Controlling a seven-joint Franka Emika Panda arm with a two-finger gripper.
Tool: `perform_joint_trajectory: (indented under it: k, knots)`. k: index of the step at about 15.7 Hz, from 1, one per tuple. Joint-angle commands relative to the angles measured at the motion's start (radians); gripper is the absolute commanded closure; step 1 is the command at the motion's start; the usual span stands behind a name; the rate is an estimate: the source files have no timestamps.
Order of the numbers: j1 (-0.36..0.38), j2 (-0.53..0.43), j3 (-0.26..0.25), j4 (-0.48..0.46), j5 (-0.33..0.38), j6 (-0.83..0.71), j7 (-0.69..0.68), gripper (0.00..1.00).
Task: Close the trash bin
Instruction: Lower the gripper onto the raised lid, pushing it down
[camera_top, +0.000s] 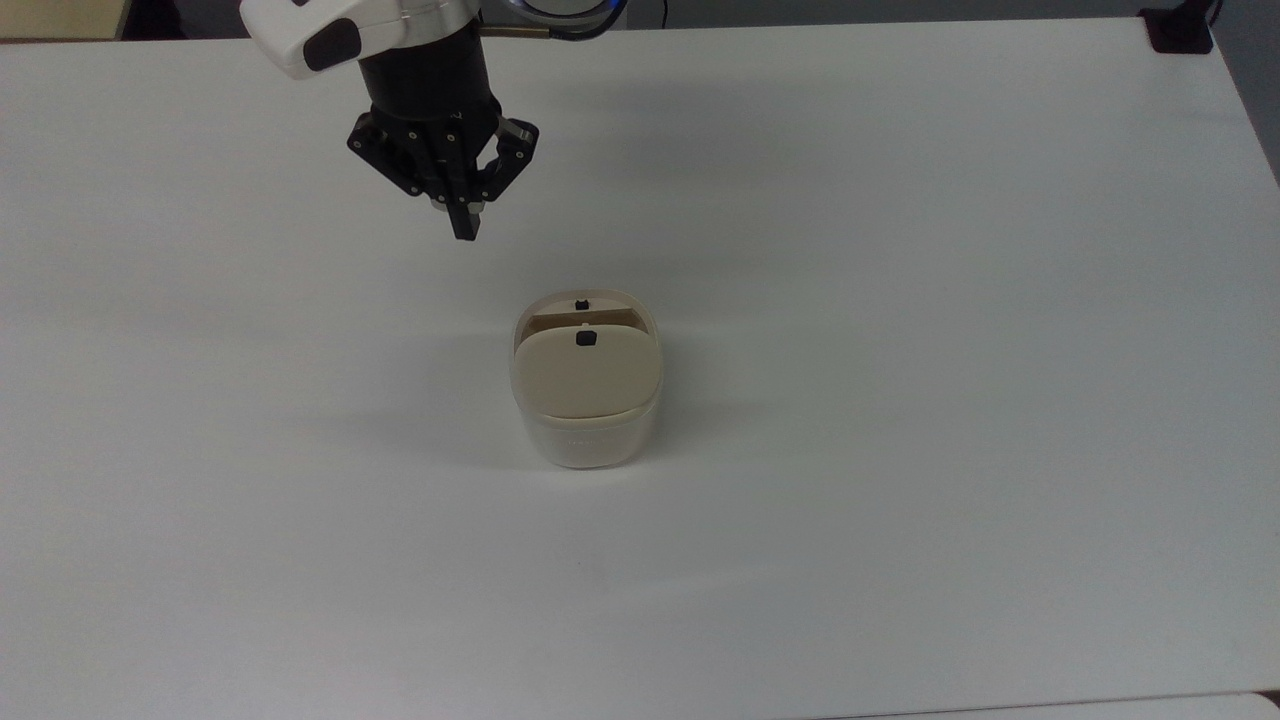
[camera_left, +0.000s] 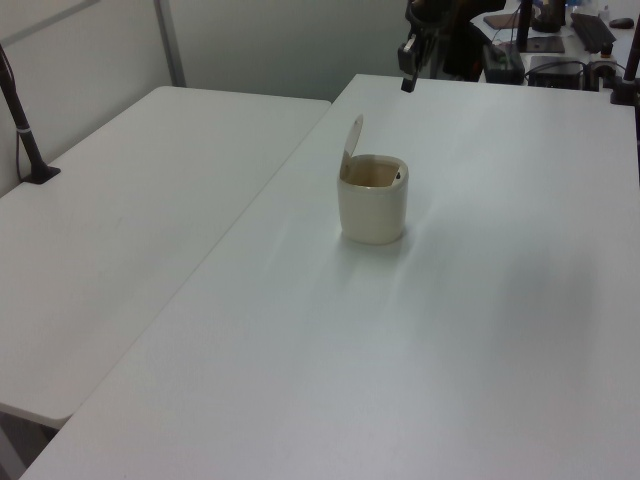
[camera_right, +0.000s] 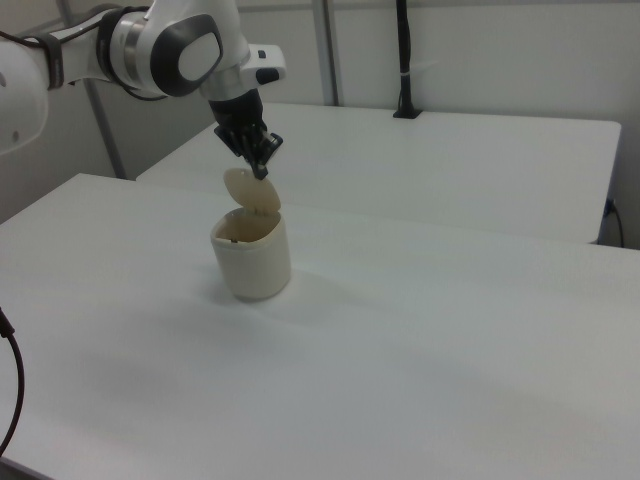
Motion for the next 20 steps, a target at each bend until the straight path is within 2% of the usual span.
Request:
perform_joint_trajectory:
  k: [1, 5, 11, 14, 18, 20]
  knots:
    - [0.001, 0.019, -0.005, -0.002, 0.011, 0.147, -0.024, 1.0]
    - [0.03, 0.022, -0.005, -0.003, 0.011, 0.25, -0.011, 1.0]
    - [0.106, 0.114, -0.007, -0.002, -0.024, 0.388, 0.107, 1.0]
    - [0.141, 0.114, -0.008, -0.002, -0.041, 0.394, 0.134, 1.0]
    - [0.142, 0.116, -0.008, -0.005, -0.062, 0.38, 0.131, 1.0]
    - [0.144, 0.108, -0.007, -0.01, -0.066, 0.284, 0.126, 1.0]
